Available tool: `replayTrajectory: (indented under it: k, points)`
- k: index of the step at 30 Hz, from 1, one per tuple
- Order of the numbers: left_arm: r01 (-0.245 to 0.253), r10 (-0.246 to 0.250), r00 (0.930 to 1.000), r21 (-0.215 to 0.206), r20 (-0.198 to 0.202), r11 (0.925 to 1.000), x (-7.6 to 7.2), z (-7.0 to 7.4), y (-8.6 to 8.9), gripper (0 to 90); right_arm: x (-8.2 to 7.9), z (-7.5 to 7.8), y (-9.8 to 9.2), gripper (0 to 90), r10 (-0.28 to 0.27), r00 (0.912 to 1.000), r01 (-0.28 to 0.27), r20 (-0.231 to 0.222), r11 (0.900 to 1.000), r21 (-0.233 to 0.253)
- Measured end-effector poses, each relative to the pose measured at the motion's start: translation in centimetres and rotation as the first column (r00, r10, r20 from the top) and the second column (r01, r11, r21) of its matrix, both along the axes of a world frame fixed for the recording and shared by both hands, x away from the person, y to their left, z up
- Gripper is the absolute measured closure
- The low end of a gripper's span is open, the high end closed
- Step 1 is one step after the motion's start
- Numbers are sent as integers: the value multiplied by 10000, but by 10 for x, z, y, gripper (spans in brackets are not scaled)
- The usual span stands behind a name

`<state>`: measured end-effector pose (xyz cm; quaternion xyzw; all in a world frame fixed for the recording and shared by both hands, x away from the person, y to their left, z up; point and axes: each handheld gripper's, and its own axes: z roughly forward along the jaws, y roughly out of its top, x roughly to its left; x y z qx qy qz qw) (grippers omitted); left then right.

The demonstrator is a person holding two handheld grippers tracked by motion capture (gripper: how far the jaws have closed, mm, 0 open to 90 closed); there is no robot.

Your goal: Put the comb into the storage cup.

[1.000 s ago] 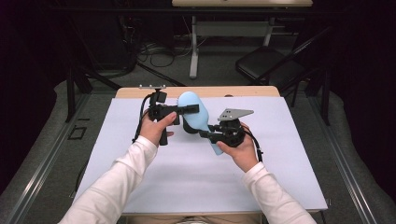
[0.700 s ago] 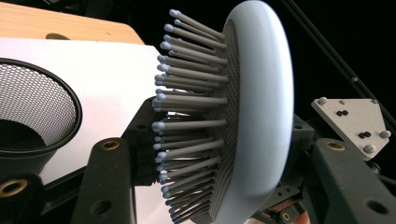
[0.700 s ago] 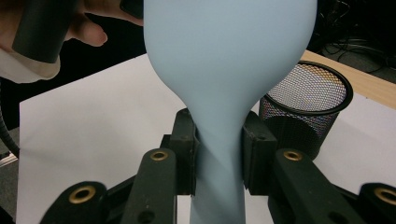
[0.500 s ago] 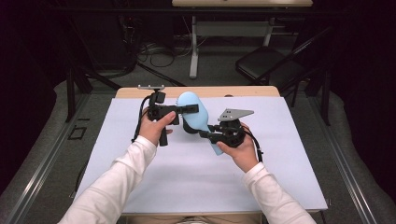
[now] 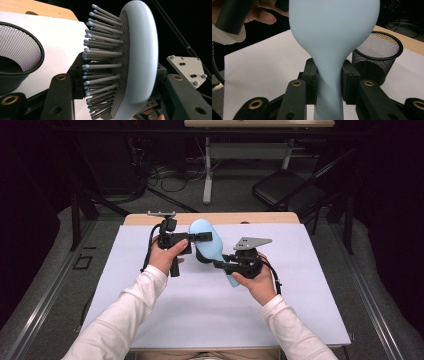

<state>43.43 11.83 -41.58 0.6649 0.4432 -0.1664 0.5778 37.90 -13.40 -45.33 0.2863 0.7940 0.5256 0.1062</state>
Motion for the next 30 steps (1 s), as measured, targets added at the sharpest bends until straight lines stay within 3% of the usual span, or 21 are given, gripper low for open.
replayTrajectory:
  k: [30]
  points:
    - [-62, 58, 9994, -139, -340, 9999, 1, -2, -1, 507, -1, -1, 1, 689, -110, 9999, 111, 37, 9999, -109]
